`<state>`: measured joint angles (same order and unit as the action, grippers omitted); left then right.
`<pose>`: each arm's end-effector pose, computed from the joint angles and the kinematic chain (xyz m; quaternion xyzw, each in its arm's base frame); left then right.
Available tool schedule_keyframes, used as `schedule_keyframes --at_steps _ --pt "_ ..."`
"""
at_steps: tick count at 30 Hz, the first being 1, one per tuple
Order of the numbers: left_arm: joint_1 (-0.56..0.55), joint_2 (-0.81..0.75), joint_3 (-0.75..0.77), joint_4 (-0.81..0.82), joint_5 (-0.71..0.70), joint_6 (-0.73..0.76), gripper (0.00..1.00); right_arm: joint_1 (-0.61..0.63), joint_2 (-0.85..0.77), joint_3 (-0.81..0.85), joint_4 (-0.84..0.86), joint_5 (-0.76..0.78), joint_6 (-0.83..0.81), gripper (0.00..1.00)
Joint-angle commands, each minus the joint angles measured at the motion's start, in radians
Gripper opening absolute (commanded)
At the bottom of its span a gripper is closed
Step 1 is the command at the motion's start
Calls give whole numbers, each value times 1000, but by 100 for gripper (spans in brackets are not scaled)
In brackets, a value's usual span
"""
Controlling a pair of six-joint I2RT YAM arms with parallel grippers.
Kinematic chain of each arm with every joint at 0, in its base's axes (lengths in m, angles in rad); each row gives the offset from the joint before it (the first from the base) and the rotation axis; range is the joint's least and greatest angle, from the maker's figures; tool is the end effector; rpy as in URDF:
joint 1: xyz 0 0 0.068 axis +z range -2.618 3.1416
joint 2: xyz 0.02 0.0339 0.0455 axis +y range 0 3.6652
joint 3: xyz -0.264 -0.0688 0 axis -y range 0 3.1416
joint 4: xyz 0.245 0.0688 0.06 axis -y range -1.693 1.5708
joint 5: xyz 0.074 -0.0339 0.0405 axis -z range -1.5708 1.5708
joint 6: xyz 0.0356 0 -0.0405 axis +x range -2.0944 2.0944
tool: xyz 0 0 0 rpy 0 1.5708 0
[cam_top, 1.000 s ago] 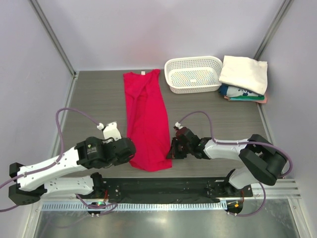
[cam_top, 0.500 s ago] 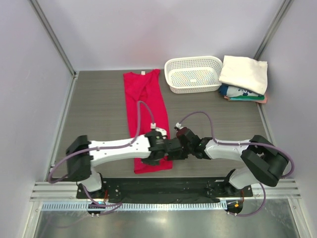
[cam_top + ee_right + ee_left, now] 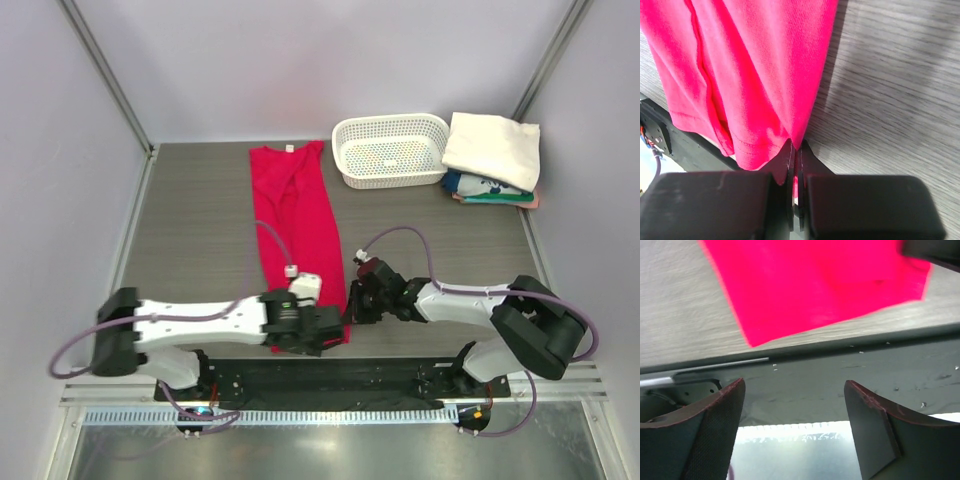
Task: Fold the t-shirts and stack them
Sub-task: Fold the tshirt
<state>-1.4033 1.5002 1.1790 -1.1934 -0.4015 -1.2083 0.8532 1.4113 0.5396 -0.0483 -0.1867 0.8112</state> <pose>0.0569 -0.2528 0.2498 0.0898 0.9754 0.0256 0.1996 0.1579 0.1909 0.1385 -0.0496 0.9426 0.2948 0.1490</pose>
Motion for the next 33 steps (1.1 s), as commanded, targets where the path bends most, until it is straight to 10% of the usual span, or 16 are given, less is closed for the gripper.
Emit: schedule_keyframes --at_steps 1,6,10,12,33 --pt "15 -252 -210 140 -66 -199 78 0 -23 -21 -62 -3 -26 1" --pt "32 -527 -517 348 -94 -313 75 3 -32 -33 -59 -37 -15 4" --pt "36 -595 -628 406 -108 -375 73 13 -72 -67 -61 -59 3 54" --pt "36 -604 -662 442 -103 -389 73 18 -107 -87 -59 -57 28 57" --pt "36 -544 -794 620 -149 -464 45 90 -68 -181 110 6 123 22"
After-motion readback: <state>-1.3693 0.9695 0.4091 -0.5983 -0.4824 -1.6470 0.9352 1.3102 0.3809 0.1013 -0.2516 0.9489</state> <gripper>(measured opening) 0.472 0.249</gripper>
